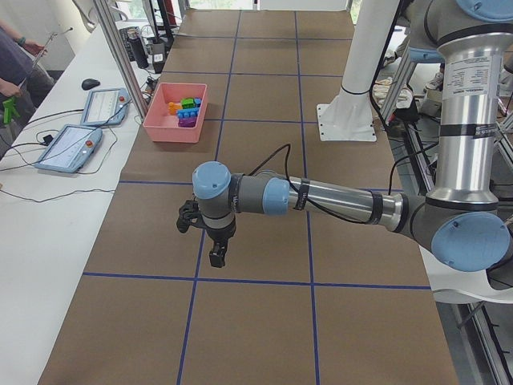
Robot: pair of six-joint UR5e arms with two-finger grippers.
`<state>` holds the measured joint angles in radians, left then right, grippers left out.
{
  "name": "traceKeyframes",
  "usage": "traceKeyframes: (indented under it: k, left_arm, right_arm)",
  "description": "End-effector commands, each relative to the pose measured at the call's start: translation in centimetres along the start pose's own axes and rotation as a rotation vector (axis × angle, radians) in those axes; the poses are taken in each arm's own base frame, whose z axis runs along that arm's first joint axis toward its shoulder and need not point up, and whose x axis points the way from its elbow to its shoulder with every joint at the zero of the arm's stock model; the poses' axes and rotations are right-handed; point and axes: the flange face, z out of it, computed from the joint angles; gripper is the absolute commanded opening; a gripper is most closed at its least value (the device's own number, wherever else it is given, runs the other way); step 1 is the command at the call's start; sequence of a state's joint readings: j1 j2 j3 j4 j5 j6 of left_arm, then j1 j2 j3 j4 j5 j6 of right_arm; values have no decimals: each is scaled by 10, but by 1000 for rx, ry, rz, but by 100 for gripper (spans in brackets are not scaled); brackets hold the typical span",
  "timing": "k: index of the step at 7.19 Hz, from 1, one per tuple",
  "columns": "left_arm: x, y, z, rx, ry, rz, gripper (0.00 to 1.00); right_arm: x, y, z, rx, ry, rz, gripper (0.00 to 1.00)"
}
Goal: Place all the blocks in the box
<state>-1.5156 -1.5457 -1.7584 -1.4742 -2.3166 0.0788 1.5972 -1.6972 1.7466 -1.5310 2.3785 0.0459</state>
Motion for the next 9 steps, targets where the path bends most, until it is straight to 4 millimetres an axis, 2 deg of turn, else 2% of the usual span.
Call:
traceKeyframes:
  k: [1, 2, 3, 5, 9]
  left_arm:
    - [1, -1, -2, 3, -1, 3, 100]
    - [2, -1, -2, 5, -1, 4, 100]
    - [1, -2, -2, 3, -2, 3, 100]
    - [2, -5, -3, 6, -2, 0, 100]
    - [2, -5, -3, 6, -2, -6, 100]
  right_arm:
    - [-16, 8, 2, -69, 98, -28, 100]
    - [-9, 26, -2, -101, 92, 23, 100]
    - [-10, 32, -6, -86, 83, 13, 100]
    - [-16, 31, -7, -82, 24, 18, 100]
    - [-17, 27, -9, -76, 24, 21, 100]
